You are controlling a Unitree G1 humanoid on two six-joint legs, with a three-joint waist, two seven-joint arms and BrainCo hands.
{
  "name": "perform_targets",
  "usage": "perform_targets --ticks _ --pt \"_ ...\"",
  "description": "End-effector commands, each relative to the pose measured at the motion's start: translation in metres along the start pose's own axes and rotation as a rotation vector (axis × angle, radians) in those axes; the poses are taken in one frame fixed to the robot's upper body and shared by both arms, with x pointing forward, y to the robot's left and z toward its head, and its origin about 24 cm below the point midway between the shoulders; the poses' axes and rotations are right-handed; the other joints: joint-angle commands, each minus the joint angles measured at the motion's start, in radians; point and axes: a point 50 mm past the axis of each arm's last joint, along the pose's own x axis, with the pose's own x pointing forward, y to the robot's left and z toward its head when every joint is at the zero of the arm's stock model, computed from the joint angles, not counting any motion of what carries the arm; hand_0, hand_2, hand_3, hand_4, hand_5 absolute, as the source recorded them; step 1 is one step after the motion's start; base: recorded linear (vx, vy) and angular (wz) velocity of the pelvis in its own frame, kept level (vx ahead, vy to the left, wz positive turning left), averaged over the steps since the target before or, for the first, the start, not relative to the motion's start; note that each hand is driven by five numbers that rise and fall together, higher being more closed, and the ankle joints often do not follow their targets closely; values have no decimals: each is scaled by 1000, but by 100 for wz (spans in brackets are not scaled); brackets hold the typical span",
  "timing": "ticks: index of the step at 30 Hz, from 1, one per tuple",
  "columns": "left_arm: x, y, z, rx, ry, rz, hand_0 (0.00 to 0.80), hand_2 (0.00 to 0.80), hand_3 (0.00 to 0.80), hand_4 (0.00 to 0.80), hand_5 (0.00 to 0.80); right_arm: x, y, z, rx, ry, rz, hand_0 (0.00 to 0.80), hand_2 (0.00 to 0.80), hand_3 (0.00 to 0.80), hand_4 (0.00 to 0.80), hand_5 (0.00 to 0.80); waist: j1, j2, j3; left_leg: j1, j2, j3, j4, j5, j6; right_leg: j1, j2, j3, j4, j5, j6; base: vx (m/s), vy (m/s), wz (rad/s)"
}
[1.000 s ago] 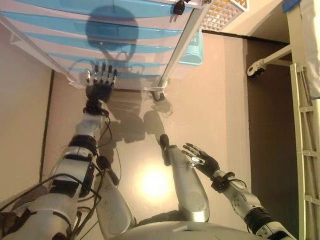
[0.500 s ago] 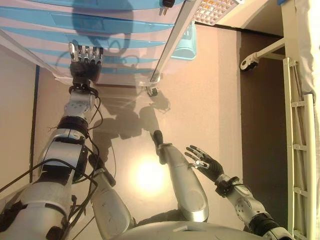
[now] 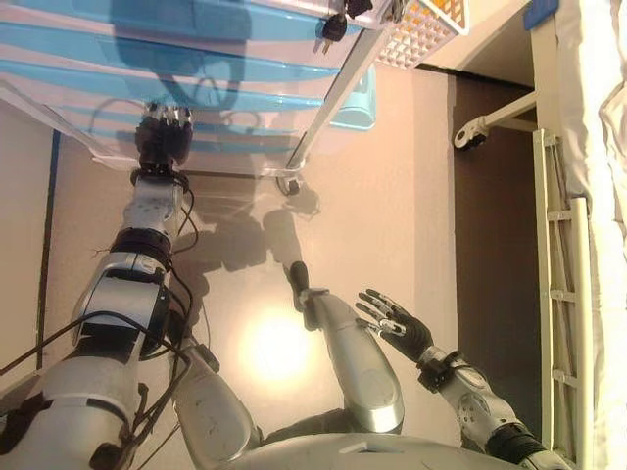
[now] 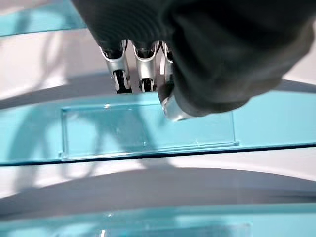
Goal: Open the drawer and pick up the medicine
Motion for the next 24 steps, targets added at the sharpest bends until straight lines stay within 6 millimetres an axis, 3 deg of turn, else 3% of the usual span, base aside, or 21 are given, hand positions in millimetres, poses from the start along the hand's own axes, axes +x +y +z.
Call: perform_targets --ticks 1,12,17,24 --pt "7 -48 22 -12 -37 -345 800 800 800 800 800 -15 27 -59 115 168 36 0 0 0 0 0 37 -13 -12 -82 -25 -17 149 -53 75 51 0 10 -118 50 30 1 43 8" --pt "-50 44 -1 -149 -17 -125 800 800 800 800 800 -9 30 -53 108 146 10 0 0 0 0 0 88 5 -11 -67 -52 -36 128 -55 86 80 -20 -12 -112 40 38 -14 51 8" --pt "-92 86 -16 -192 -2 -15 800 800 800 800 800 -7 31 -49 103 136 -2 0 0 0 0 0 115 11 -11 -58 -61 -42 113 -45 87 91 -29 -31 -108 39 44 -6 57 8" --pt "-144 124 -29 -222 6 129 800 800 800 800 800 -6 31 -47 92 140 -5 0 0 0 0 0 147 6 -11 -66 -72 -64 118 -39 90 90 -37 -47 -92 37 51 -6 44 15"
